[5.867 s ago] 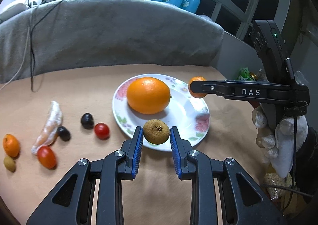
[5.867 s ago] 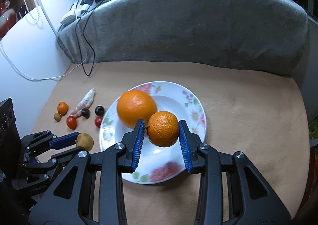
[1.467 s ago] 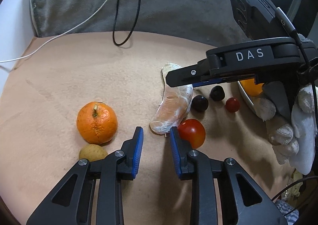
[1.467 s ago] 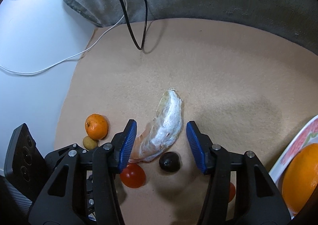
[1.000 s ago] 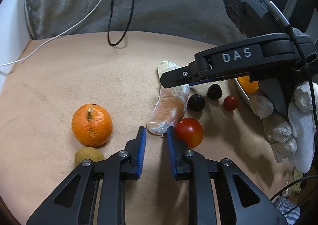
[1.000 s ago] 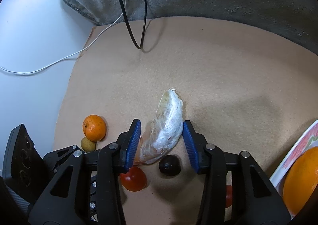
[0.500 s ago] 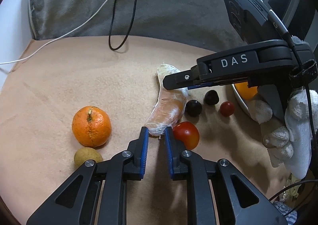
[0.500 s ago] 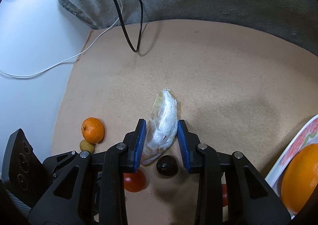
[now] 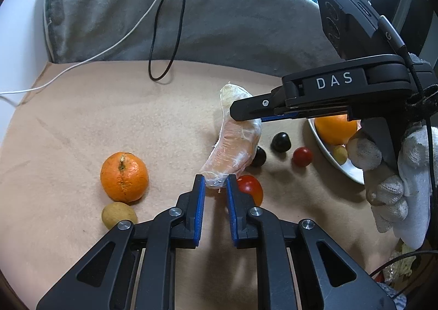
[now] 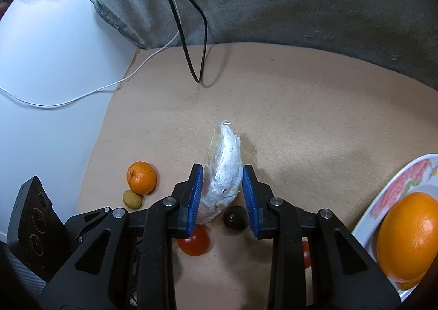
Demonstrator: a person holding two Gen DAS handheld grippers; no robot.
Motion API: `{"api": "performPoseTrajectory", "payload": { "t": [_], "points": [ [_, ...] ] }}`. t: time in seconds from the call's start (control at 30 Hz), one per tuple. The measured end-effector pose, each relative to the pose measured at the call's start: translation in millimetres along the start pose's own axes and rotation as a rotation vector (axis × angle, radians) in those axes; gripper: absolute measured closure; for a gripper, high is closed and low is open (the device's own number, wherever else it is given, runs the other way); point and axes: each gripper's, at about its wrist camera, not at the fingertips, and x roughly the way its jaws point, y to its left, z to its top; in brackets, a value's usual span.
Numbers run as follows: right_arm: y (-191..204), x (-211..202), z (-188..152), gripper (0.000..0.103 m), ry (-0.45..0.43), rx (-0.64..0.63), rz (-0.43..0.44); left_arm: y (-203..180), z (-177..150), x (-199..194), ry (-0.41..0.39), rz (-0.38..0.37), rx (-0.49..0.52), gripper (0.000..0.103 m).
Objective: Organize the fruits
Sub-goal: 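Close both tools on the pomelo segment and lift it from the table, then carry the pomelo segment onto the white plate and open both tools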
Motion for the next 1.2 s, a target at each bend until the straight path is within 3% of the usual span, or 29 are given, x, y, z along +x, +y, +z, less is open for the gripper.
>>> {"api": "performPoseTrajectory", "payload": {
  "t": [0.63, 1.2],
  "points": [
    [-17.2, -61.7, -18.4, 0.073, -0.092, 0.029, 0.006, -51.3, 10.6, -18.9, -0.062, -0.039, 0.067, 0.089],
    [-76.7, -128.1, -54.5, 0.073, -0.180, 0.112, -0.026, -120.9, 19.1, -7.8, -0.073, -0.136, 0.141, 0.089]
  ]
}}
